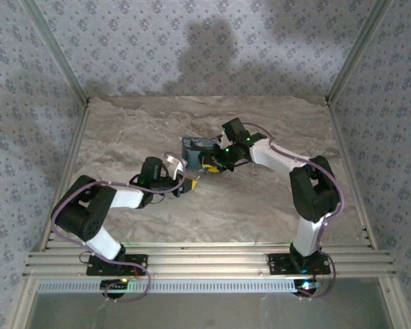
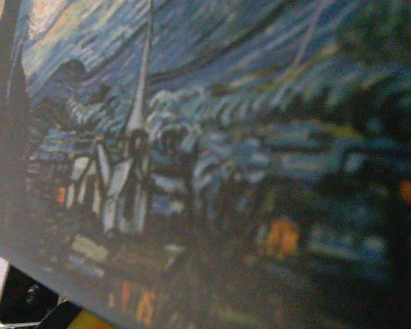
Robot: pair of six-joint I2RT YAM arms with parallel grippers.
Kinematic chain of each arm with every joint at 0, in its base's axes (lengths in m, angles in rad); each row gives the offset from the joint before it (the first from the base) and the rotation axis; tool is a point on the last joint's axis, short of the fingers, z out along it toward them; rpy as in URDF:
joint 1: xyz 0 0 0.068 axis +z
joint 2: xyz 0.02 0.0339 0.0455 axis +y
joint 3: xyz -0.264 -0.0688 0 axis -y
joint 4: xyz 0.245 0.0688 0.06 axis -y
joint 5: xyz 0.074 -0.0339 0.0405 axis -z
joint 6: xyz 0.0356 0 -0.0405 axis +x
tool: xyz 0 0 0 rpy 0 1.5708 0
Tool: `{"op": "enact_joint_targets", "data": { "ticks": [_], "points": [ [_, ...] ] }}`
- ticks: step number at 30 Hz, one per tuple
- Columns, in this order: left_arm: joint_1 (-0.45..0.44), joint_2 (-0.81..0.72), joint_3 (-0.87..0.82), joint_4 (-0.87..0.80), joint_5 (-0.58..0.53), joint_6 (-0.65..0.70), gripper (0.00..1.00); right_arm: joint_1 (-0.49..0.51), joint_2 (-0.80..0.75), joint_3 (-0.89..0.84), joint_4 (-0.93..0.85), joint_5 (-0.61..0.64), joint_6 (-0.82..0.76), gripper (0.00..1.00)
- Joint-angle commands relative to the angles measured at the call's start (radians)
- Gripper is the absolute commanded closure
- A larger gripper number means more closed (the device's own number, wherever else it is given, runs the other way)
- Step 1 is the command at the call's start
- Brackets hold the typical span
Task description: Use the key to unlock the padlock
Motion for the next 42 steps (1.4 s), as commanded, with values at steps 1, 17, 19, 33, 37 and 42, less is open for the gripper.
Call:
{"op": "enact_joint_targets", "data": {
  "ticks": [1,17,19,33,37,42],
  "points": [
    [-0.014,0.009,0.049,0.072,0.035,0.002,1.0,-0.008,-0.02,0.022,-0.019,-0.052,-0.03,1.0],
    [-0.046,0.05,0.091,0.086,-0.016,-0.023,1.0,-0.01,-0.028,0.007,0.001,-0.053,-0.015,1.0],
    [-0.045,0.05,0.086,0.086,-0.019,-0.023,1.0,-0.01,-0.032,0.004,0.005,-0.045,-0.011,1.0],
    [-0.045,0.006,0.044,0.087,-0.097,-0.035,1.0,-0.01,-0.038,0.001,0.013,-0.03,-0.001,1.0],
    [-0.049,-0.008,0.028,0.103,-0.117,-0.041,1.0,-0.007,-0.037,0.0,0.018,-0.023,0.007,1.0],
    [-0.067,-0.025,0.025,0.089,-0.135,-0.027,1.0,-0.004,-0.037,0.001,0.023,-0.009,0.025,1.0]
  ]
}}
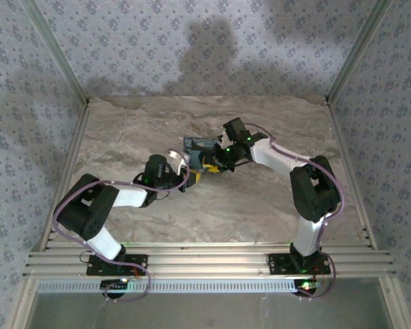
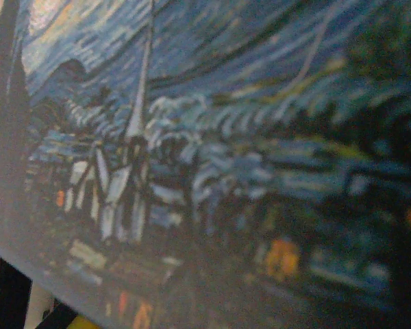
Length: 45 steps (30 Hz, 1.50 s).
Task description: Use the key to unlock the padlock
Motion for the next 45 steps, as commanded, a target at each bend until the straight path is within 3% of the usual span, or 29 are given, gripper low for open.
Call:
{"op": "enact_joint_targets", "data": {
  "ticks": [1,16,45],
  "points": [
    [-0.023,-0.038,-0.006,0.009,-0.027,0.015,1.0,0.004,-0.037,0.002,0.025,0.007,0.021,1.0],
    [-0.079,-0.133,-0.032,-0.074,-0.246,0.047,1.0,0.018,-0.038,0.01,0.018,0.059,0.046,1.0],
    [-0.092,-0.064,0.028,-0.083,-0.227,0.021,1.0,0.038,-0.014,0.031,0.02,0.069,0.06,1.0]
  ]
}}
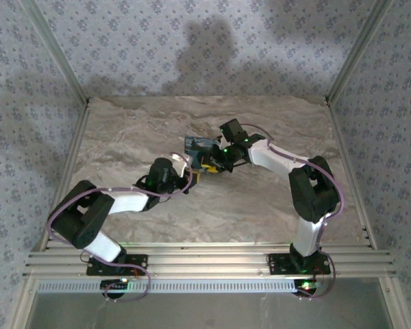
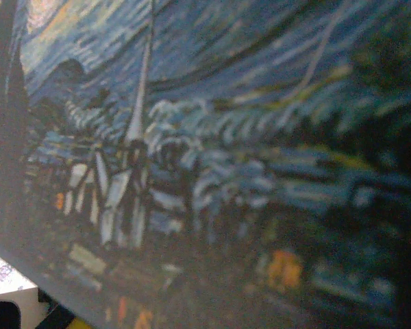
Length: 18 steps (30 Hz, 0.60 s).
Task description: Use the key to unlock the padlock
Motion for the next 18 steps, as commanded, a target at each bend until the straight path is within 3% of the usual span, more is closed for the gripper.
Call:
{"op": "enact_joint_targets", "data": {
  "ticks": [1,18],
  "points": [
    [-0.009,0.005,0.034,0.004,0.003,-0.01,1.0,0.008,-0.014,0.031,0.004,0.0,0.003,1.0],
    [-0.009,0.0,0.035,0.015,0.016,-0.026,1.0,0.02,-0.001,0.03,0.004,0.006,0.004,1.0]
  ]
}}
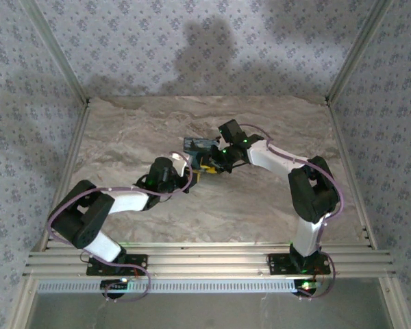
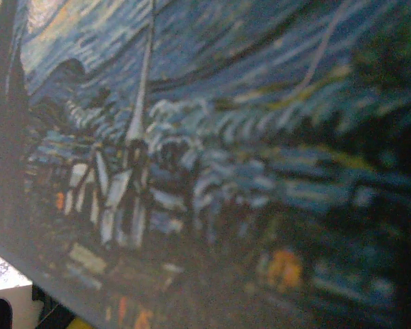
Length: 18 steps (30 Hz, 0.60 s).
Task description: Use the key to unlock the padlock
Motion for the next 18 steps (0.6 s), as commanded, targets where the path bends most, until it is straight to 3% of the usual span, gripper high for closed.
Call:
{"op": "enact_joint_targets", "data": {
  "ticks": [1,18],
  "points": [
    [-0.009,0.002,0.025,0.021,0.014,-0.008,1.0,0.008,-0.001,0.031,0.005,0.0,0.004,1.0],
    [-0.021,-0.025,-0.04,0.03,-0.014,-0.02,1.0,0.0,-0.007,0.031,0.018,0.03,0.012,1.0]
  ]
}}
